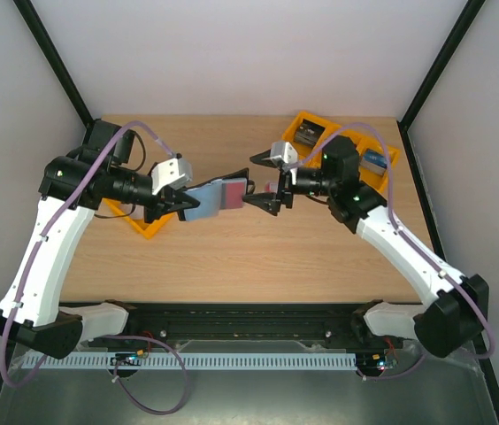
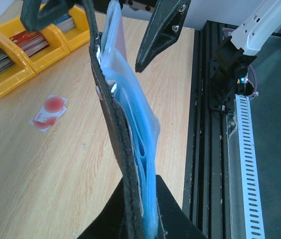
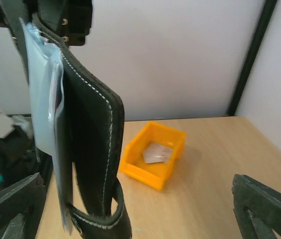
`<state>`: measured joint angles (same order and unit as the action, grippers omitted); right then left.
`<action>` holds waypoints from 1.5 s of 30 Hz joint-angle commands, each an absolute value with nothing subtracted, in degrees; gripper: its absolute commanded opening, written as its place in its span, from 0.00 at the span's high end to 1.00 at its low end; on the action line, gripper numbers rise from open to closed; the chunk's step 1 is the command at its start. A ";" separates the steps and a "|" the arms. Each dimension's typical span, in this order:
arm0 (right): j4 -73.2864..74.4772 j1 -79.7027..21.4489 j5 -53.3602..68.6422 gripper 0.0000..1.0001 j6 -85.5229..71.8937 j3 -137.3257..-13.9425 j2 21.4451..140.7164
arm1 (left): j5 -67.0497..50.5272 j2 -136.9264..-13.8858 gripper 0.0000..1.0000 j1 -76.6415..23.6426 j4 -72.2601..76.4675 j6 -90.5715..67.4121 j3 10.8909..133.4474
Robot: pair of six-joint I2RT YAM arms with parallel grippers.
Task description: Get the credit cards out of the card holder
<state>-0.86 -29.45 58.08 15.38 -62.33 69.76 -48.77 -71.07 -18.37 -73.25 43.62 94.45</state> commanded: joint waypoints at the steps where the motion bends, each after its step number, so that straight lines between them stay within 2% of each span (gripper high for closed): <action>1: -4.25 -29.57 73.19 0.01 9.73 -65.62 73.29 | -49.58 -71.20 0.98 -18.66 -74.00 44.74 94.54; 4: -7.97 -30.61 73.50 0.01 6.16 -64.74 74.04 | -49.72 -71.02 0.98 -18.65 -73.99 44.92 93.71; 5: -9.20 -30.86 72.05 0.05 5.02 -64.46 74.28 | -49.86 -70.99 0.98 -18.66 -73.98 44.94 93.45; 6: -9.85 -30.93 71.54 0.15 4.04 -64.54 74.60 | -49.97 -71.01 0.98 -18.69 -73.92 45.04 93.28; 8: -11.78 -31.01 71.46 0.43 1.03 -64.83 75.21 | -50.24 -70.96 0.98 -18.66 -73.97 45.11 93.09; 12: -8.54 -31.46 67.95 0.83 0.80 -66.49 75.89 | -51.29 -70.63 0.98 -18.20 -73.81 45.34 93.12; 15: -6.47 -31.55 67.27 0.97 1.54 -66.79 75.32 | -53.11 -70.25 0.98 -17.24 -73.35 45.39 92.87; 16: -6.84 -31.55 67.13 0.98 0.94 -66.63 74.92 | -53.69 -70.11 0.98 -16.90 -72.94 45.17 92.71; 17: -7.35 -31.67 66.68 0.98 0.08 -66.48 74.62 | -54.07 -69.95 0.90 -16.48 -71.45 43.98 92.34; 19: -8.52 -31.96 63.58 0.98 -2.39 -66.26 73.81 | -53.79 -69.43 0.47 -14.76 -64.85 36.57 90.54; 20: -9.02 -32.25 60.84 0.98 -4.10 -66.13 73.36 | -52.75 -69.29 0.32 -13.61 -61.14 31.85 89.23; 22: -8.68 -33.73 52.67 0.98 -6.67 -66.20 72.69 | -49.08 -69.13 0.13 -12.10 -54.11 23.84 86.09; 24: -5.27 -37.08 42.55 0.98 -7.00 -67.56 72.58 | -45.63 -69.37 0.02 -11.78 -50.72 20.33 83.51; 30: 2.14 -44.87 23.39 0.98 -8.20 -71.92 74.23 | -40.93 -69.95 0.01 -11.76 -46.74 15.82 81.55; 34: 6.75 -47.15 15.25 0.98 -8.57 -75.19 76.35 | -43.56 -70.00 0.01 -11.77 -47.20 16.34 81.39; 40: 17.32 -52.58 -4.98 0.98 -8.39 -84.82 82.28 | -43.56 -69.83 0.01 -11.74 -47.40 16.90 81.40; 42: 20.79 -54.41 -7.85 0.98 -6.82 -87.86 84.69 | -42.22 -69.86 0.01 -11.65 -46.64 16.09 81.10; 45: 21.40 -55.66 -4.79 0.98 -5.63 -89.13 86.06 | -40.17 -70.09 0.01 -11.31 -45.22 14.39 80.45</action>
